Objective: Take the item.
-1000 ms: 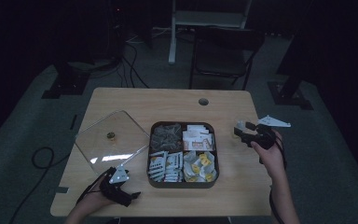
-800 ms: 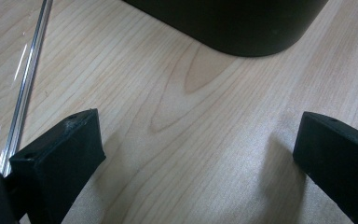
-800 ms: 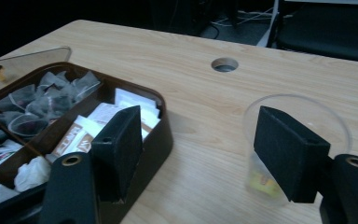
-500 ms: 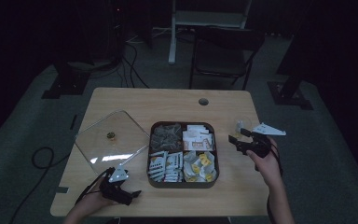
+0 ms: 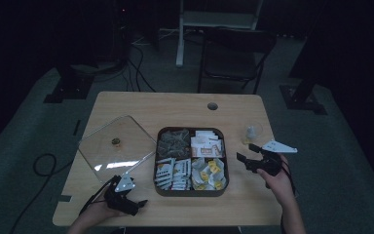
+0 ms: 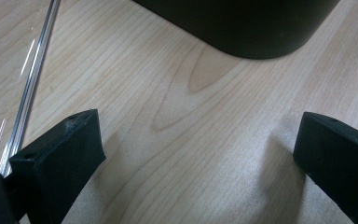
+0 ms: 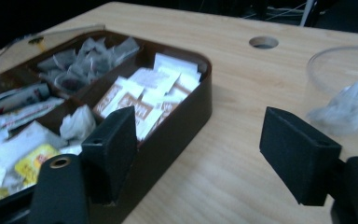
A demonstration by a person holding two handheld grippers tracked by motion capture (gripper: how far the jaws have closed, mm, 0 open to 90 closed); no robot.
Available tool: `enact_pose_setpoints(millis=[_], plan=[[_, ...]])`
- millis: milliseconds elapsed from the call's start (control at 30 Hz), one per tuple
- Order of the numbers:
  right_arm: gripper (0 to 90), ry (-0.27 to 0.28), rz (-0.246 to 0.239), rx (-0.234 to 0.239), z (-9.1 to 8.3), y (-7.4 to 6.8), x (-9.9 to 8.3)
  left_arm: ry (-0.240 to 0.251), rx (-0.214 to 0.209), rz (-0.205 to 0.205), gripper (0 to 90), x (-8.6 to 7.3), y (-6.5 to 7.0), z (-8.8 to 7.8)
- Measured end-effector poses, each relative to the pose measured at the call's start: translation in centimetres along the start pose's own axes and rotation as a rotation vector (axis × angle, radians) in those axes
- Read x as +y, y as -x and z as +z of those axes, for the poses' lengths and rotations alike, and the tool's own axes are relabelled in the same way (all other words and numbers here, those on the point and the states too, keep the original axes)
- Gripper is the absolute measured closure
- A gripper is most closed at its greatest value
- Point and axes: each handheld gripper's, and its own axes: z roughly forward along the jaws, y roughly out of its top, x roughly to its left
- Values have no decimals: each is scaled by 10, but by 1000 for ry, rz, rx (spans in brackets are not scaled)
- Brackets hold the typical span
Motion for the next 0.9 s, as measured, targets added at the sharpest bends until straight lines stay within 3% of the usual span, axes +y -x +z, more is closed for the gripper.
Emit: enact_pose_setpoints(millis=[500,800,900], plan=[[200,-72,-28,99,7,-14,-34,2,8,-8,19,0,1,0],[165,-105,-41,134,8,-19,-48,3,9,-9,19,0,1,0],[141,-127,-72,127,9,-21,-53,3,9,-10,19,0,1,0]])
